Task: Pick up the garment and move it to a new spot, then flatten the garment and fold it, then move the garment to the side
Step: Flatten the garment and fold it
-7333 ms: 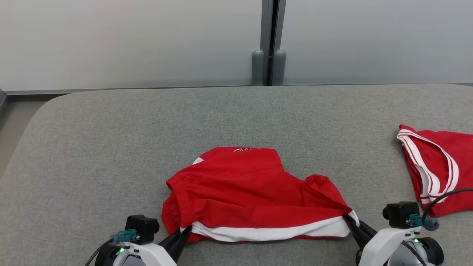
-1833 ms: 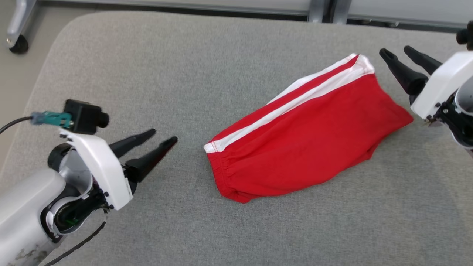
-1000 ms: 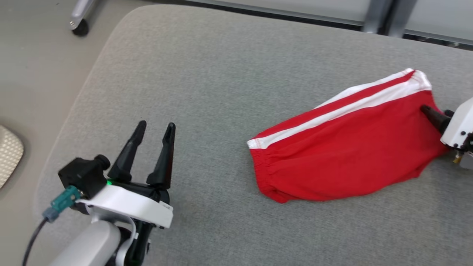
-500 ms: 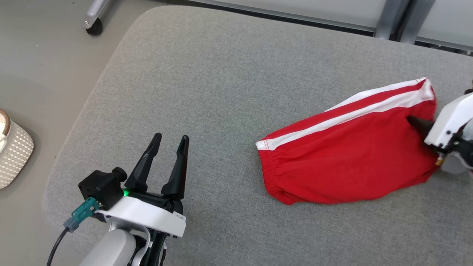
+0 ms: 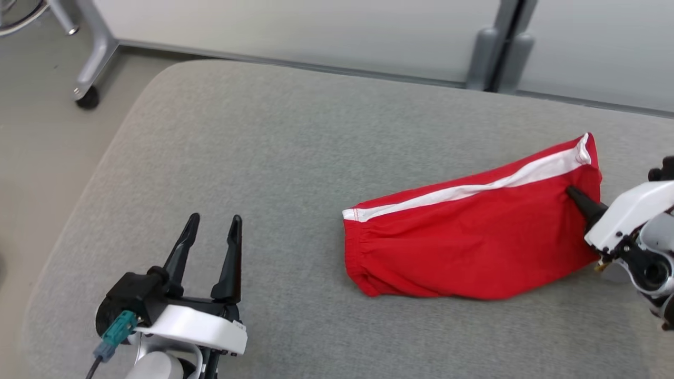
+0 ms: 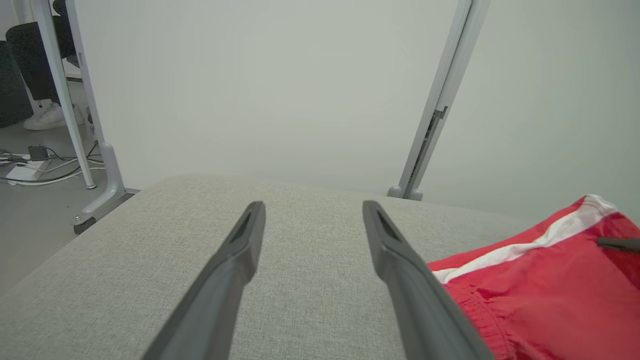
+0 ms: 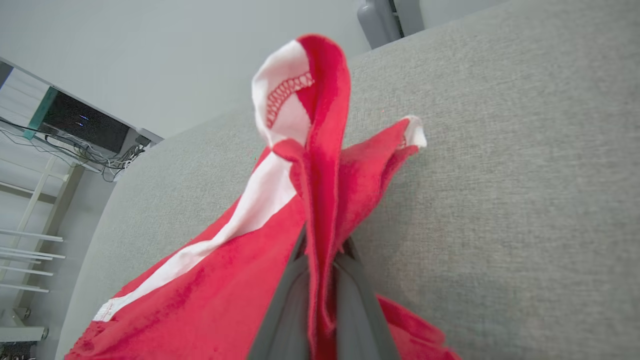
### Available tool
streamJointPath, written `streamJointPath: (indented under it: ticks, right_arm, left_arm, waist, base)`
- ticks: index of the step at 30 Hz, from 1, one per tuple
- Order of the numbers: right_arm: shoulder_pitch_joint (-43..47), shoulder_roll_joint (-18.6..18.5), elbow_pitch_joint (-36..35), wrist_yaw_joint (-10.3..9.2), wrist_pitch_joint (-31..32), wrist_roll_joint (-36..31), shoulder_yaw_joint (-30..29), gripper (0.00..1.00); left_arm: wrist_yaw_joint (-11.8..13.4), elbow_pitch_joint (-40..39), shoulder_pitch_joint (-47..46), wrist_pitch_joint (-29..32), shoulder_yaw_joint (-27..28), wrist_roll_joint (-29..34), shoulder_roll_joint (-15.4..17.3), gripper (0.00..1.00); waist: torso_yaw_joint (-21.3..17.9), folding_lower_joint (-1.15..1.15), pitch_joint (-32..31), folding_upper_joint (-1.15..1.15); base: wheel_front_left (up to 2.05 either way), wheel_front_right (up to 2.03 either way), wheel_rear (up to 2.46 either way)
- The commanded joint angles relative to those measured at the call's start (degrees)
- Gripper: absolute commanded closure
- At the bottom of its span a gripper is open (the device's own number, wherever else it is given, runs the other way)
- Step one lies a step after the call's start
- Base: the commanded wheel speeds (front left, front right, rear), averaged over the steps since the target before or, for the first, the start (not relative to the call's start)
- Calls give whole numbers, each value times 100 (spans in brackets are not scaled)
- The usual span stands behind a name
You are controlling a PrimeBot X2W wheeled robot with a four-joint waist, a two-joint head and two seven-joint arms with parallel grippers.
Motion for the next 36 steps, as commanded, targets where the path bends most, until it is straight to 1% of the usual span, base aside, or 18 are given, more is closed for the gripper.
streamJointPath:
  ticks: [1, 5, 9, 10, 14, 20, 27, 32, 36]
  right_arm:
    - [204, -66, -135, 12, -152, -36, -41, 100]
    - [476, -167, -372, 12, -461, -115, -117, 100]
    - [729, -312, -492, 12, -713, -175, -204, 100]
    - [729, -312, -492, 12, -713, -175, -204, 100]
    - [890, -434, -520, 12, -841, -201, -270, 100]
    - [809, -423, -578, 12, -869, -303, -305, 100]
    - [567, -229, -764, 12, -767, -663, -78, 100]
    - [343, 80, -848, 12, -480, -823, 159, 100]
    - [163, 425, -623, 12, -209, -960, 388, 100]
  left_arm:
    - [-26, -1, 117, 1, 114, 156, -58, 0]
    - [-156, 35, 268, 2, 278, 491, -158, 0]
    - [-286, 94, 382, 2, 444, 691, -281, 0]
    - [-286, 94, 382, 2, 444, 691, -281, 0]
    - [-425, 170, 450, 2, 561, 828, -402, 0]
    - [-589, 311, 486, 2, 676, 973, -554, 0]
    - [-744, 452, 547, 2, 758, 1088, -675, 0]
    - [-805, 505, 566, 2, 823, 1156, -734, 0]
    - [-877, 572, 520, 1, 838, 1189, -785, 0]
  waist:
    - [-299, 0, -237, 0]
    - [-537, 0, -327, 0]
    - [-685, 0, -400, 0]
    - [-685, 0, -400, 0]
    - [-769, 0, -449, 0]
    - [-769, 0, -513, 0]
    - [-599, 0, -603, 0]
    - [-410, 0, -623, 0]
    - [-222, 0, -583, 0]
  base:
    - [0, 0, 0]
    - [0, 0, 0]
    - [0, 0, 0]
    - [0, 0, 0]
    - [0, 0, 0]
    - [0, 0, 0]
    - [0, 0, 0]
    - [0, 0, 0]
    - [0, 0, 0]
